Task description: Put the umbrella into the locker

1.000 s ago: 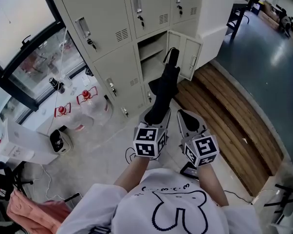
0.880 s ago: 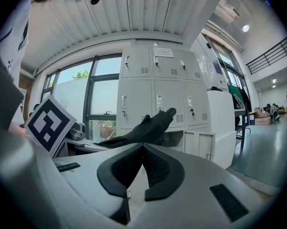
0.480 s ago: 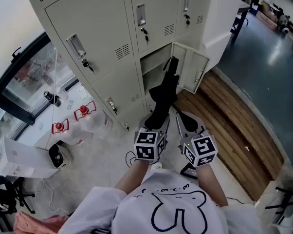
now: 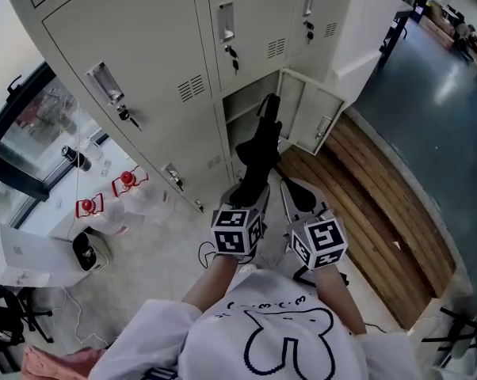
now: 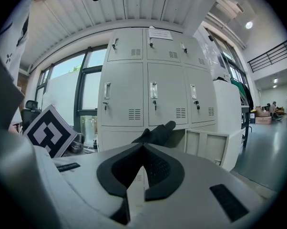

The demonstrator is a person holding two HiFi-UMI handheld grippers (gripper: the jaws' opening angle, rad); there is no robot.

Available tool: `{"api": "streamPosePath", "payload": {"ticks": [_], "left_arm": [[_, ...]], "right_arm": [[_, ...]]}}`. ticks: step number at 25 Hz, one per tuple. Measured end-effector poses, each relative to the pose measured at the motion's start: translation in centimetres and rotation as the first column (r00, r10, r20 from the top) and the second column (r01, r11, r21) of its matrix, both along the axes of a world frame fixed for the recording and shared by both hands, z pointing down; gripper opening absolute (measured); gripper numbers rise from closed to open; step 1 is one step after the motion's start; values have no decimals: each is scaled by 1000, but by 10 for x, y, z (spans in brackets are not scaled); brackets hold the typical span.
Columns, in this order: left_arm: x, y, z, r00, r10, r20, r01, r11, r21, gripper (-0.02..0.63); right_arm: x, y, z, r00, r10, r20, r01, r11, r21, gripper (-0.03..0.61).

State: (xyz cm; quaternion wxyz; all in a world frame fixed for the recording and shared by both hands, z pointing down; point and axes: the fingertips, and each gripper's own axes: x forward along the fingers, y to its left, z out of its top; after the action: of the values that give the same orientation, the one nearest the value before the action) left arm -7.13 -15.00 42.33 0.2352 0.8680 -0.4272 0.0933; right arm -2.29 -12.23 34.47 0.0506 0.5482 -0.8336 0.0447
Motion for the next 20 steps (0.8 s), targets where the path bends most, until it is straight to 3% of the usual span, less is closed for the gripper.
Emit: {"api": "streamPosePath", "payload": {"ticks": [10, 20], "left_arm": [[40, -51, 39, 988, -148, 32, 151, 984, -97, 218], [67, -99, 63, 933, -352, 75, 359, 924, -128, 219]], "right_arm": [[51, -59, 15, 993, -115, -13, 114, 993, -36, 25], [96, -114, 37, 961, -275, 0, 273, 957, -101, 25]]}}
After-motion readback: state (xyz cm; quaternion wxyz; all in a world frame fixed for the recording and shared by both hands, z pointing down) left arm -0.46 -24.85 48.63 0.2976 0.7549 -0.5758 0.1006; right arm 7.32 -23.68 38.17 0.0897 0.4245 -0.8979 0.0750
